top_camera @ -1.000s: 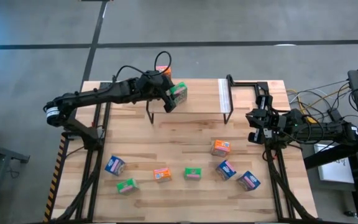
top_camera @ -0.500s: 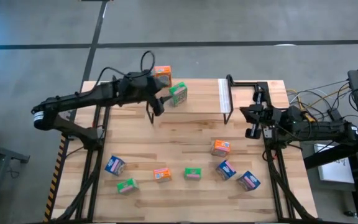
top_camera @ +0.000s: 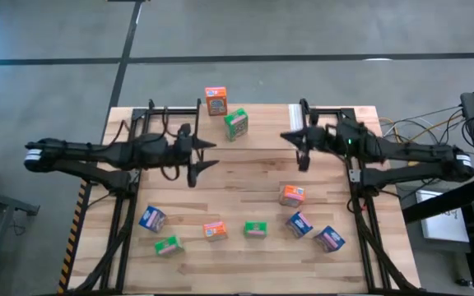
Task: Stack cereal on shelf
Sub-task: Put the top left green cereal box on the shelf
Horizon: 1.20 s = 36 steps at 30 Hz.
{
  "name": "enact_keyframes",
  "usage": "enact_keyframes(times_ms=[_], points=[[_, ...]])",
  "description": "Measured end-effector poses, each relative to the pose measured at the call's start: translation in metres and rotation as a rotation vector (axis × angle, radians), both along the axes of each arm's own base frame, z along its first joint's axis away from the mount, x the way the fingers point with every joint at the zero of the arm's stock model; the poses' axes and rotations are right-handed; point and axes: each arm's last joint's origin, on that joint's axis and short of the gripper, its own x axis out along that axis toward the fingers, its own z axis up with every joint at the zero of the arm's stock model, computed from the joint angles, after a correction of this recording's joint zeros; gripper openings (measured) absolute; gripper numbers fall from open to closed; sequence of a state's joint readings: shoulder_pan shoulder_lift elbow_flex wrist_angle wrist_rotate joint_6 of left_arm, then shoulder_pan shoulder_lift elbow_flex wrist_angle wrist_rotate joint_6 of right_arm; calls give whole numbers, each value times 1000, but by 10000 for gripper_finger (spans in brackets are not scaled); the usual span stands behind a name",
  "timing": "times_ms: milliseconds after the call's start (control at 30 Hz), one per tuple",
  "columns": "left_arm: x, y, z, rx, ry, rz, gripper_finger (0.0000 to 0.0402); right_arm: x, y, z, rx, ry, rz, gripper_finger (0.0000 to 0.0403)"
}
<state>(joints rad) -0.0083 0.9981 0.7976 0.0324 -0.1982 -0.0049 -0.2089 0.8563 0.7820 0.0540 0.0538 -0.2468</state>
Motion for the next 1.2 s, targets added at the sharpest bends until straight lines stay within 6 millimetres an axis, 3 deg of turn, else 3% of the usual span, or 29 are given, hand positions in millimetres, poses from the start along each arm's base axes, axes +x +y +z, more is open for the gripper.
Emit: enact_keyframes(times_ms=[200, 300, 700, 1000, 1200], points=[[-16, -6, -15, -27, -82, -26, 227, 29, -30, 17, 54, 200, 18, 9], [-23, -6, -21, -43, -111, -26, 227, 43, -48, 32, 66, 215, 54, 9], [-36, -6, -37, -58, -103, -23, 227, 95, -109, 52, 76, 346, 83, 9], [-38, -6, -37, -58, -108, -24, 227, 121, -125, 63, 96, 361, 154, 15], [-37, -6, -37, -58, -106, -24, 227, 127, -129, 71, 145, 410, 156, 76]])
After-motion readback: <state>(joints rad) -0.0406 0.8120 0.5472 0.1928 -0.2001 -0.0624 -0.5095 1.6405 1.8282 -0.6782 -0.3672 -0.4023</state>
